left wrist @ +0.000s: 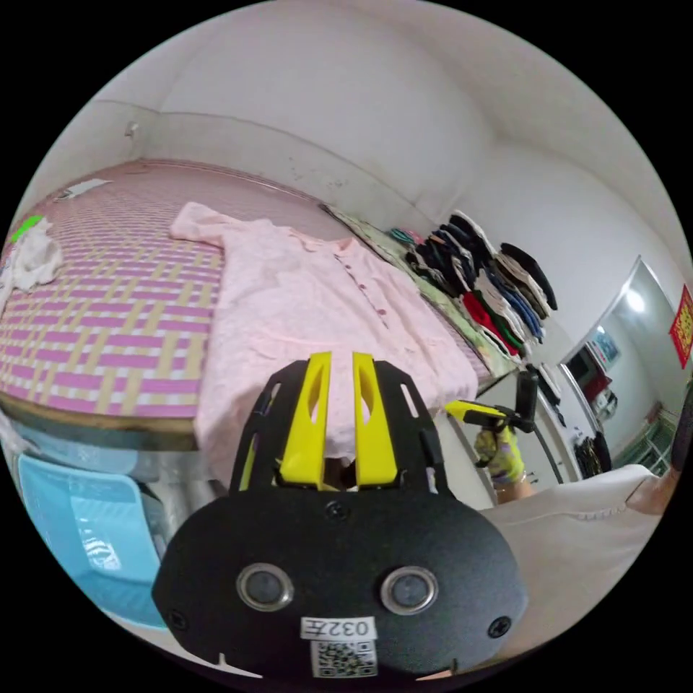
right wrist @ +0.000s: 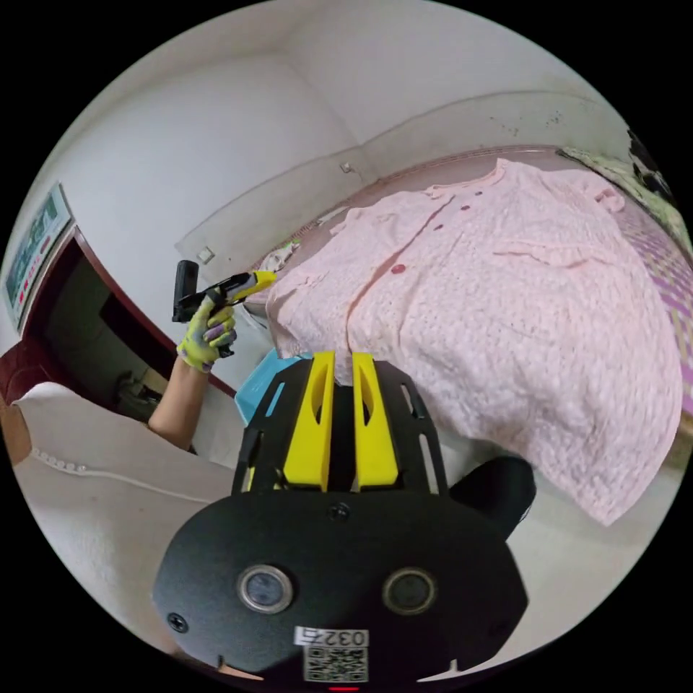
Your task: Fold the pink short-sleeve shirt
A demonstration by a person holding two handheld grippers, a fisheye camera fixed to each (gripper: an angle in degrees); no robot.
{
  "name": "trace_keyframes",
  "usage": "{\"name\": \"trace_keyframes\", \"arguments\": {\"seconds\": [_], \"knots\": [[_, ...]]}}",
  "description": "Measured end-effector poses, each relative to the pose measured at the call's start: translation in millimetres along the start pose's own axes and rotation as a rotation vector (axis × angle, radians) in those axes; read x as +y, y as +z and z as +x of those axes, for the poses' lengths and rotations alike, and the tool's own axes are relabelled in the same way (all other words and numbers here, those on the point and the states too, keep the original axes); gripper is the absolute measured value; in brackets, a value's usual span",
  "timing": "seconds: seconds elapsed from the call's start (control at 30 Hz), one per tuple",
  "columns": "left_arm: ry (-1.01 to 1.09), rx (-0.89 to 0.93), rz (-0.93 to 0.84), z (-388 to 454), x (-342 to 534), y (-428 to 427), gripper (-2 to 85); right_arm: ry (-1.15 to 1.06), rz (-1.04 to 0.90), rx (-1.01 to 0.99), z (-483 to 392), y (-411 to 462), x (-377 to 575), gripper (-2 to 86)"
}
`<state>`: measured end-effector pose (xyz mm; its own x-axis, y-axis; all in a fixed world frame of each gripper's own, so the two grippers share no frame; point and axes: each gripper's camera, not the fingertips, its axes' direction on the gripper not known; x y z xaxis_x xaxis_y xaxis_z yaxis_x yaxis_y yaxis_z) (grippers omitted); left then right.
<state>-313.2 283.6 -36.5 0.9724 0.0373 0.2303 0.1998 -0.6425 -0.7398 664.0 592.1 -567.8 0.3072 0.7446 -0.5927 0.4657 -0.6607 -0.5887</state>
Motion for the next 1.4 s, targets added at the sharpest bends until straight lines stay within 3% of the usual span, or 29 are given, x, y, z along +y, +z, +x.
{"name": "trace_keyframes", "arguments": {"seconds": [0.23,0.5,0.83,1.0,1.4], "knots": [[0.042,0.171,-0.089,22,-149,75,6.2,0.251,0.089,-0.196,71,-20,51,7.4],[-0.23,0.157,-0.287,-44,-330,219,6.4,0.465,0.255,-0.38,158,-56,93,10.1],[-0.435,0.117,-0.302,-90,-425,273,6.4,0.409,0.363,-0.526,214,-88,82,10.7],[-0.523,0.24,-0.257,-108,-451,281,5.0,0.41,0.373,-0.575,236,-100,81,10.7],[-0.444,0.346,-0.247,-77,-483,254,-0.8,0.425,0.322,-0.568,262,-126,59,11.2]]}}
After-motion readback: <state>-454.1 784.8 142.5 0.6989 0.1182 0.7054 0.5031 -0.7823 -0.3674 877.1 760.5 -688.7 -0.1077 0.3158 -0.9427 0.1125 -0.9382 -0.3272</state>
